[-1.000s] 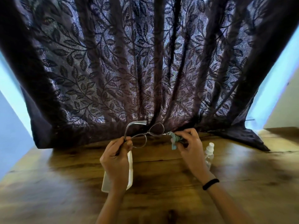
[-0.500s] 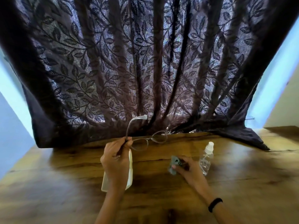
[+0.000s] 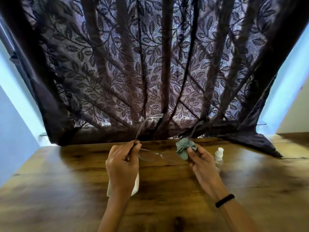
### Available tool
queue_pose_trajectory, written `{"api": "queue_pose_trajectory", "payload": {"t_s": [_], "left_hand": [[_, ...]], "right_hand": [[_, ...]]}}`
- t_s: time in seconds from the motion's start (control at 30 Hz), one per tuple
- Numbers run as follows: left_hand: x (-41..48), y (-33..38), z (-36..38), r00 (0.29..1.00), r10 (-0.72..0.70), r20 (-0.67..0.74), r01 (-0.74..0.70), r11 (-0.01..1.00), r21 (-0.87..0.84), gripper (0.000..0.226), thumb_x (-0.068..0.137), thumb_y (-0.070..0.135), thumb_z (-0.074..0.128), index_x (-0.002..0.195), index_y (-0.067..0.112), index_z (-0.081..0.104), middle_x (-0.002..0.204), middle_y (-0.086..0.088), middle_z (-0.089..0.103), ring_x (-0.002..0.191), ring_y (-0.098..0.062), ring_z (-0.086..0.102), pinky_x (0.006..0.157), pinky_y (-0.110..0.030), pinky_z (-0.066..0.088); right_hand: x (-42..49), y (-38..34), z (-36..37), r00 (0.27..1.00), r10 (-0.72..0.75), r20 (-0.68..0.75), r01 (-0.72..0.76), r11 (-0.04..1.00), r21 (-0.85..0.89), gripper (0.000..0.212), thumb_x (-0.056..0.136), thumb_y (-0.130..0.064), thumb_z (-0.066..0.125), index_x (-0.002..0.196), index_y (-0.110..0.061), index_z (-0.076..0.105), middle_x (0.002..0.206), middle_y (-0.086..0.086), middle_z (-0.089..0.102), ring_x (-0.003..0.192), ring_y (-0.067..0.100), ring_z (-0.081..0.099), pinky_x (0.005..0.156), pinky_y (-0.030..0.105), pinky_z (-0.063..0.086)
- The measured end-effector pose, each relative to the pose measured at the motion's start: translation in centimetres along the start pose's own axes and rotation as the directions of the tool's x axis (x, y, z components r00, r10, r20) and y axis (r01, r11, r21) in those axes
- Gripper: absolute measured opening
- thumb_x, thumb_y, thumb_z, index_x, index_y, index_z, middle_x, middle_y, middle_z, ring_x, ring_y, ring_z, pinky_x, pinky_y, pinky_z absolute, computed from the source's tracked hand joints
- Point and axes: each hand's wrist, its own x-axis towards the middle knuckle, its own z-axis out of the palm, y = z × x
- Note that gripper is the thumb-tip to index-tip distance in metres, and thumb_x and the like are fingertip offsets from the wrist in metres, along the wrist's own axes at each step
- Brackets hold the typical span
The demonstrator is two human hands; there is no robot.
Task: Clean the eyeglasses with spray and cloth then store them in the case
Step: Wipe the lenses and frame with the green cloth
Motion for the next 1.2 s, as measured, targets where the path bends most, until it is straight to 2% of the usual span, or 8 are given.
{"api": "queue_pose_trajectory", "payload": {"t_s": [0.17, 0.3, 0.4, 0.5, 0.67, 0.83, 1.0, 1.2], "left_hand": [[-0.1, 0.2, 0.0, 1.0, 0.008, -0.001, -0.008, 0.999, 0.033, 0.017, 0.074, 0.014, 0.068, 0.087, 0.004, 0.071, 0.078, 0.011, 0.06, 0.074, -0.001, 0.053, 0.066, -0.002, 0.042], [0.2, 0.3, -0.2, 0.995, -0.022, 0.094, 0.028, 0.998, -0.061, 0.021, 0.074, 0.028, 0.065, 0.091, 0.017, 0.071, 0.081, 0.018, 0.06, 0.076, 0.008, 0.057, 0.066, 0.001, 0.041], [0.3, 0.2, -0.4, 0.954, -0.081, 0.288, 0.153, 0.959, -0.237, 0.017, 0.074, 0.045, 0.065, 0.09, 0.042, 0.067, 0.078, 0.014, 0.07, 0.073, -0.004, 0.067, 0.064, -0.019, 0.053], [0.1, 0.0, -0.5, 0.924, -0.105, 0.367, 0.224, 0.927, -0.3, 0.019, 0.076, 0.054, 0.064, 0.091, 0.044, 0.068, 0.081, 0.007, 0.073, 0.07, -0.018, 0.069, 0.062, -0.048, 0.057], [0.3, 0.2, -0.6, 0.938, -0.098, 0.333, 0.214, 0.918, -0.333, 0.011, 0.08, 0.04, 0.063, 0.088, 0.043, 0.07, 0.077, 0.006, 0.072, 0.068, -0.011, 0.068, 0.066, -0.023, 0.054], [-0.2, 0.5, -0.5, 0.947, -0.12, 0.298, 0.185, 0.962, -0.201, 0.013, 0.076, 0.046, 0.06, 0.085, 0.04, 0.068, 0.071, 0.016, 0.07, 0.064, -0.001, 0.065, 0.057, -0.008, 0.046], [-0.6, 0.0, -0.8, 0.944, -0.063, 0.323, 0.101, 0.99, -0.102, 0.029, 0.078, 0.049, 0.057, 0.088, 0.026, 0.072, 0.066, 0.022, 0.065, 0.065, 0.005, 0.063, 0.057, -0.002, 0.042], [-0.4, 0.5, -1.2, 0.906, -0.04, 0.422, 0.012, 0.998, 0.068, 0.044, 0.08, 0.065, 0.043, 0.083, 0.032, 0.072, 0.058, 0.033, 0.056, 0.069, 0.011, 0.058, 0.058, -0.004, 0.039]], "right_hand": [[0.1, 0.2, -0.1, 0.999, 0.026, 0.047, -0.026, 1.0, 0.0, 0.026, 0.071, -0.011, 0.062, 0.095, -0.015, 0.07, 0.098, 0.005, 0.074, 0.094, 0.016, 0.068, 0.073, 0.019, 0.055], [0.1, 0.6, -0.2, 1.0, -0.028, -0.003, 0.026, 0.957, -0.289, 0.024, 0.07, -0.02, 0.067, 0.093, -0.019, 0.071, 0.095, 0.004, 0.074, 0.094, 0.02, 0.067, 0.081, 0.027, 0.053], [0.4, 1.1, -0.3, 0.997, -0.017, -0.08, -0.009, 0.948, -0.317, 0.027, 0.074, -0.017, 0.066, 0.1, -0.01, 0.068, 0.096, 0.006, 0.073, 0.091, 0.02, 0.068, 0.081, 0.029, 0.053], [0.3, 1.3, -0.5, 0.996, 0.057, -0.073, -0.076, 0.958, -0.277, 0.031, 0.073, -0.018, 0.066, 0.103, -0.008, 0.066, 0.1, 0.008, 0.073, 0.095, 0.021, 0.067, 0.085, 0.033, 0.052], [0.0, 1.4, -0.7, 0.988, 0.156, 0.013, -0.149, 0.964, -0.219, 0.026, 0.073, -0.012, 0.063, 0.098, -0.011, 0.066, 0.1, 0.007, 0.073, 0.1, 0.02, 0.066, 0.08, 0.022, 0.055], [0.2, 1.5, -0.2, 0.992, 0.099, -0.082, -0.116, 0.965, -0.235, 0.024, 0.07, -0.014, 0.067, 0.094, -0.012, 0.069, 0.097, 0.008, 0.074, 0.095, 0.023, 0.068, 0.086, 0.031, 0.055], [1.0, 0.7, 0.0, 0.987, -0.021, -0.162, -0.024, 0.963, -0.268, 0.02, 0.079, -0.001, 0.064, 0.096, -0.01, 0.067, 0.095, 0.009, 0.072, 0.087, 0.019, 0.068, 0.074, 0.023, 0.057], [1.8, -0.2, 0.1, 0.961, -0.193, -0.198, 0.108, 0.922, -0.372, 0.018, 0.078, 0.0, 0.066, 0.095, -0.008, 0.067, 0.087, 0.004, 0.071, 0.072, 0.005, 0.068, 0.061, 0.013, 0.054]]}}
